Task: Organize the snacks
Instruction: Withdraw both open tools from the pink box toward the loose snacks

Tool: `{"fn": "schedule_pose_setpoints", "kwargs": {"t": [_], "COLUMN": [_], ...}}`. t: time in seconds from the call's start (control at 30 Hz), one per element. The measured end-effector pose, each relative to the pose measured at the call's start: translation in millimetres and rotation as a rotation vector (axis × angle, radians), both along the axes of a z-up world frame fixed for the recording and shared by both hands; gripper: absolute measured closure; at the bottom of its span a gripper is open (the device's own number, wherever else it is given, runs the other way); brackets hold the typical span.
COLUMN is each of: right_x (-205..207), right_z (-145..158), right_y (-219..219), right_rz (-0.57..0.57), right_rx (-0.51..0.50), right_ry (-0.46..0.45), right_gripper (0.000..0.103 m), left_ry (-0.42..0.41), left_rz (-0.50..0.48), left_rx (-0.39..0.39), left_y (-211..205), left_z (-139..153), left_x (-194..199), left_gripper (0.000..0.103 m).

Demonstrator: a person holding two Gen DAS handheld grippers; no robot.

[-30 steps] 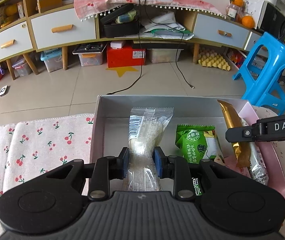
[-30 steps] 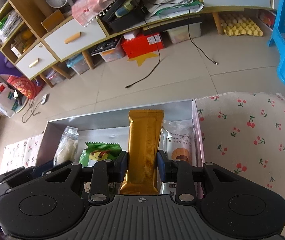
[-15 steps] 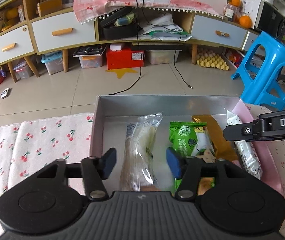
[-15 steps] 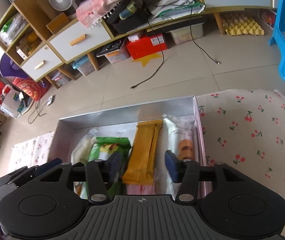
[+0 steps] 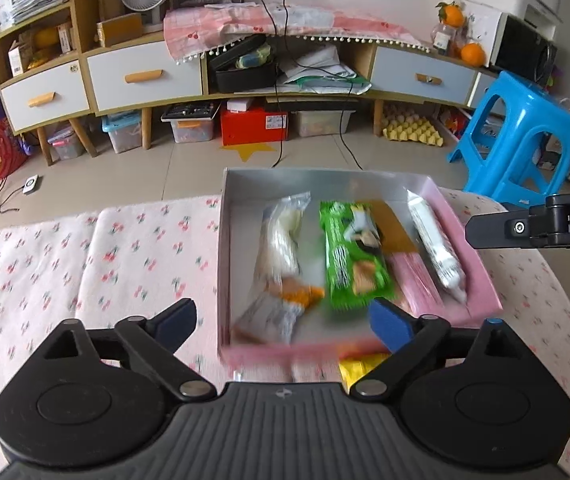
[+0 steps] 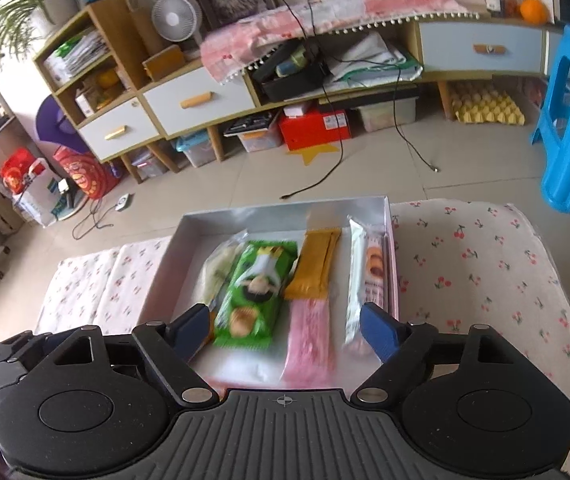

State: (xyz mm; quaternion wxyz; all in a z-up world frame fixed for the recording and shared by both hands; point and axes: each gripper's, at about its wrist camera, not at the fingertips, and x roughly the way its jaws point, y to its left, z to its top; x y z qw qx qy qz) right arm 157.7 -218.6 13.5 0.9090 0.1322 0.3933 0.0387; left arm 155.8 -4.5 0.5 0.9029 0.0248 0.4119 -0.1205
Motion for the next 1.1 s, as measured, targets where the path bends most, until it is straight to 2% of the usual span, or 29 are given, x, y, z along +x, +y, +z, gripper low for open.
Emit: {"fn": "schedule_pose_setpoints", "kwargs": {"t": [0.17, 0.63, 0.9, 1.1], "right_x": [-34.7, -104.0, -127.2, -130.3], "right_z": [6.8, 8.4, -10.9, -28.4], "right_y": [12.9, 38.7, 40.9, 40.1], "right_rz": [0.008, 0.043, 0.042, 0.077], "right_rx": [-0.042, -0.112, -0.13, -0.199], "right_ry": [-0.038, -0.109, -0.154, -0.134], "right_gripper": [0.014, 0.007, 0.004, 0.004], "left_ry": [0.002, -0.02, -0.051, -0.071], "left_rz": [0.014, 0.033, 0.034, -0.002], "left_rx": [-0.016, -0.008, 0.014, 0.055], "left_y": [7.4, 16.1, 24.2, 26.8], "left_z": [3.9, 6.9, -8.6, -20.6], "left_x": [-25.8, -85.8, -106.2, -110.8], "left_gripper": [0.004, 0.001, 0.001, 0.0]}}
